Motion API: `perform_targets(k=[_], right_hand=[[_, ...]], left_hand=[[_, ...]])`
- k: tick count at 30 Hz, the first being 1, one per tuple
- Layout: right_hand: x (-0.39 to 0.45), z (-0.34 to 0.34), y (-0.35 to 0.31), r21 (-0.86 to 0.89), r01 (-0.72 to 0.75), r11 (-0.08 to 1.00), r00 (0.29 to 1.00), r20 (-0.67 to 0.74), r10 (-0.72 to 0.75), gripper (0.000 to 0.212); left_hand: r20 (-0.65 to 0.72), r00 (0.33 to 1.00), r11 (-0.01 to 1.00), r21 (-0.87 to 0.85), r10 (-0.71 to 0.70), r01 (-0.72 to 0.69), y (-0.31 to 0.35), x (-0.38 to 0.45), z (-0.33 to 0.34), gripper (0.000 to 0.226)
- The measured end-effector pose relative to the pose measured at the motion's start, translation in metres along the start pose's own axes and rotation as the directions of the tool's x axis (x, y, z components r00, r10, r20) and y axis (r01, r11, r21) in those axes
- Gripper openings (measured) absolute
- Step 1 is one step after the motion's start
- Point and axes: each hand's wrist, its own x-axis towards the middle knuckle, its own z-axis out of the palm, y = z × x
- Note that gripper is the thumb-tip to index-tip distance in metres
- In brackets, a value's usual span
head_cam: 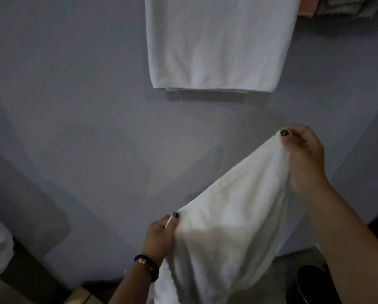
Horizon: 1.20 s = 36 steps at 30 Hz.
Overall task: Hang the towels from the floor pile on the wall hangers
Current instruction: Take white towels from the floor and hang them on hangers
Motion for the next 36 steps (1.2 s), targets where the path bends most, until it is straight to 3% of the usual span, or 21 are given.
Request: perform_targets(k=[3, 6, 12, 14, 16, 18, 20, 22, 26, 28, 33, 36], right_hand=[[-0.003, -0.009, 0.001, -0.117, 0.021, 0.993, 1.0, 0.026, -0.018, 0.02], [-0.017, -0.002, -0.004, -0.253, 0.082, 0.964, 0.981, 0.193, -0.033, 0.026], [-0.068, 0.023, -0.001, -0.261, -0.055, 0.964, 0.836, 0.515, 0.188, 0.02], [-0.081, 0.029, 0.006, -0.361, -0.029, 0.932, 0.692, 0.665, 0.279, 0.038], [-0.092, 0.037, 0.013, -0.441, 0.007, 0.897, 0.488, 0.785, 0.382, 0.052], [-0.101, 0.045, 0.021, -0.479, -0.022, 0.877, 0.299, 0.834, 0.463, 0.047], [-0.109, 0.051, 0.03, -0.485, -0.055, 0.873, 0.212, 0.849, 0.484, 0.026], [-0.117, 0.056, 0.037, -0.451, -0.054, 0.891, 0.259, 0.855, 0.448, 0.019], [-0.131, 0.072, 0.038, -0.389, -0.001, 0.921, 0.57, 0.757, 0.32, 0.028], [-0.139, 0.08, 0.031, -0.371, 0.052, 0.927, 0.675, 0.697, 0.241, 0.028], [-0.145, 0.091, 0.019, -0.364, 0.111, 0.925, 0.753, 0.638, 0.161, 0.024], [-0.134, 0.089, 0.013, -0.403, 0.136, 0.905, 0.795, 0.59, 0.143, 0.022]], left_hand=[[-0.016, 0.998, 0.998, 0.014, 0.056, -0.056, 0.032, -0.003, -0.007, 0.047], [-0.024, 0.984, 0.984, 0.041, 0.177, -0.175, 0.053, -0.006, -0.016, 0.05], [0.176, 0.909, 0.902, 0.149, 0.378, -0.404, 0.085, -0.027, -0.021, 0.031], [0.252, 0.873, 0.864, 0.19, 0.417, -0.467, 0.093, -0.035, -0.024, 0.032], [0.326, 0.844, 0.838, 0.21, 0.425, -0.503, 0.102, -0.043, -0.028, 0.028], [0.394, 0.813, 0.802, 0.246, 0.43, -0.544, 0.108, -0.048, -0.033, 0.025], [0.448, 0.785, 0.757, 0.295, 0.428, -0.582, 0.107, -0.05, -0.04, 0.027], [0.435, 0.794, 0.758, 0.309, 0.424, -0.574, 0.103, -0.051, -0.048, 0.027], [0.259, 0.856, 0.823, 0.257, 0.447, -0.507, 0.086, -0.053, -0.064, 0.034], [0.138, 0.866, 0.836, 0.226, 0.48, -0.5, 0.073, -0.053, -0.067, 0.042], [-0.055, 0.805, 0.793, 0.223, 0.591, -0.567, 0.044, -0.06, -0.066, 0.017], [-0.067, 0.844, 0.837, 0.189, 0.532, -0.513, 0.026, -0.061, -0.067, 0.01]])
